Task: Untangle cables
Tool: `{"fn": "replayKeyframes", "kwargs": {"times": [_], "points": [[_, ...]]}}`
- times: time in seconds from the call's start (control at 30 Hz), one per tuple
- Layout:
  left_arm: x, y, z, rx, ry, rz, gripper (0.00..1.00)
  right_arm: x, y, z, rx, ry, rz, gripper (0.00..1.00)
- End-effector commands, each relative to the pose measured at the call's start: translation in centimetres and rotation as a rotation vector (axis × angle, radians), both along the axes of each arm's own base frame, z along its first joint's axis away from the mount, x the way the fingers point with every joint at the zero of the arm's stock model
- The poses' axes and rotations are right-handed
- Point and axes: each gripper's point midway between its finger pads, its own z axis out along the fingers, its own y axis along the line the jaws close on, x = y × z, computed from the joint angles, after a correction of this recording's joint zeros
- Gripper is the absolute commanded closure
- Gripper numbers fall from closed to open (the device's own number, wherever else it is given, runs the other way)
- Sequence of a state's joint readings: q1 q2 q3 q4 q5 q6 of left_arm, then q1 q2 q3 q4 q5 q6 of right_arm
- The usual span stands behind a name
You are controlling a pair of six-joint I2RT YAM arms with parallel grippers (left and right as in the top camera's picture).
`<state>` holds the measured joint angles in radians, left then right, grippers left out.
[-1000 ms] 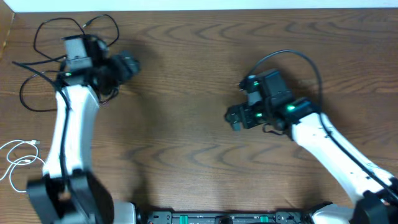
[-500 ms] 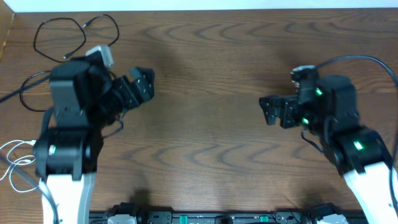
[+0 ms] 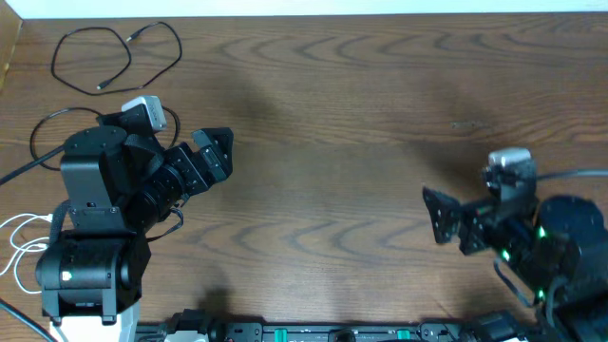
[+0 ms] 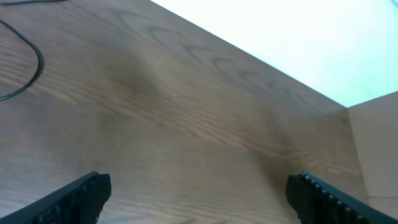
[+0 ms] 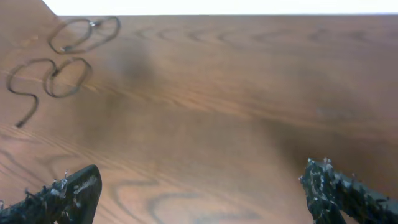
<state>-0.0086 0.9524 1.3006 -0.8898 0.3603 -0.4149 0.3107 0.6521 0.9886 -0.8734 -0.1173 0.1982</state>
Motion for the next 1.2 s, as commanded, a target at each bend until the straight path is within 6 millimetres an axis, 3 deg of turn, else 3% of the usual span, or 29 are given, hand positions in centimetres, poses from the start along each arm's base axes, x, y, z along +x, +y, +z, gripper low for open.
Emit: {"fn": "replayKeyframes", "kwargs": {"times": [0.0,0.13,1.17], "points": [[0.08,0.13,0.47,0.006,-0.012,0.005,0.04,-0.39,-0.9,-1.77,-0.032,0.045,-0.045,0.01],[0.19,0.13,0.35,0.006,-0.007,0.005,0.05,-0.57,-0.98,-2.12,0.036,0.093,-0.098,0.01],[0.21,0.13,0.34,0.006,-0.006,0.005,0.04,-0.58,-0.99,-2.15,0.036,0.095,-0.099,0.01]]}}
